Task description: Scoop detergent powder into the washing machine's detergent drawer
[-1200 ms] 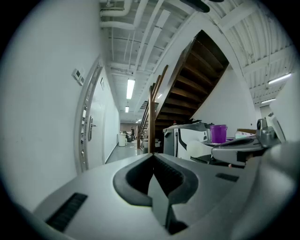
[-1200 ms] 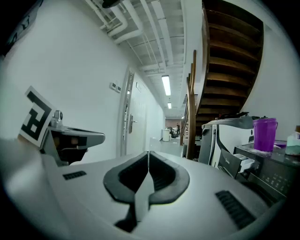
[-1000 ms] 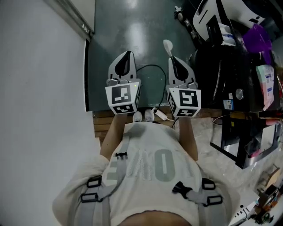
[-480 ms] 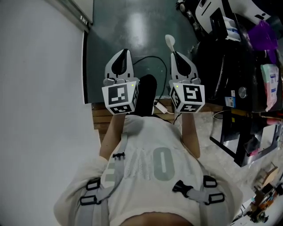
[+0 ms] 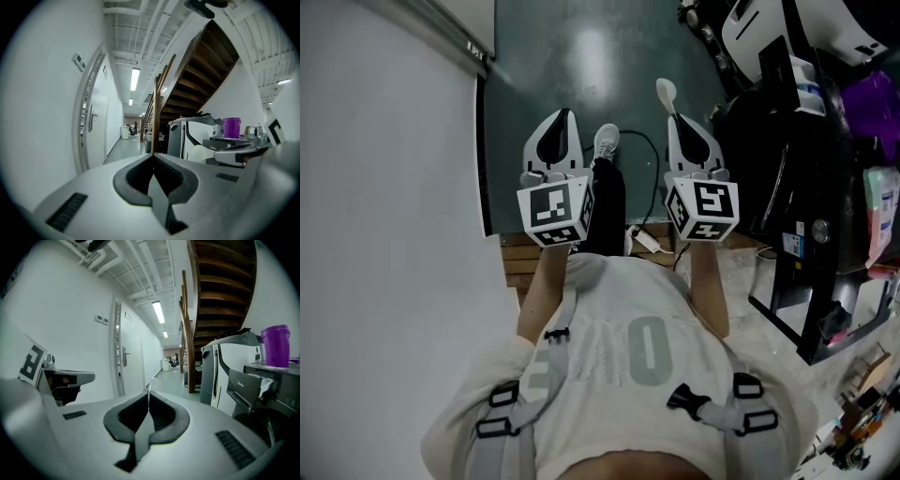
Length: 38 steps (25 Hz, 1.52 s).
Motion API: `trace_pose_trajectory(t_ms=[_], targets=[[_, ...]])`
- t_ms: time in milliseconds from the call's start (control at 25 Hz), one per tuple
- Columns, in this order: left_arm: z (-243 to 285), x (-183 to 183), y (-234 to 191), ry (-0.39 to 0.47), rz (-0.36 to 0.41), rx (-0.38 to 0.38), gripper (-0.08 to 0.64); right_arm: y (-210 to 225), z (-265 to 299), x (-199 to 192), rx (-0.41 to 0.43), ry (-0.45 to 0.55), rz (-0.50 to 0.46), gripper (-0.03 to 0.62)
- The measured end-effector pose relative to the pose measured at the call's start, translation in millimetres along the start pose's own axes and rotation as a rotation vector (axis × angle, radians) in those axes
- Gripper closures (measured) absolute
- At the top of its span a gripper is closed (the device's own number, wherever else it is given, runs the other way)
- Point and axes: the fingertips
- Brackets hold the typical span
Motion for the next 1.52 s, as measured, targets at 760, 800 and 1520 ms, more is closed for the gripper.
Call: trace_pose_trajectory(t_ms=[760,800,1520], targets=[[361,122,6,-0.032,-0.008,-0.206,0.54,174,246,160,-0.163,-0.024,-0.01,0.583],[376,131,10,-0.031,-0.006,-0.218,0.54,182,253,170,-0.174,-0.018,-0.002,0.583],[449,176,184,-0.057,0.052,-0.547,0.54,316,211,209,-0.436,0.015,0.086,0.583]])
Point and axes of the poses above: the fingertips, and each gripper's own axes: z forward along the fingers, y to its right, x out of its top, and after that the axes turned 11 degrees about x, right-handed
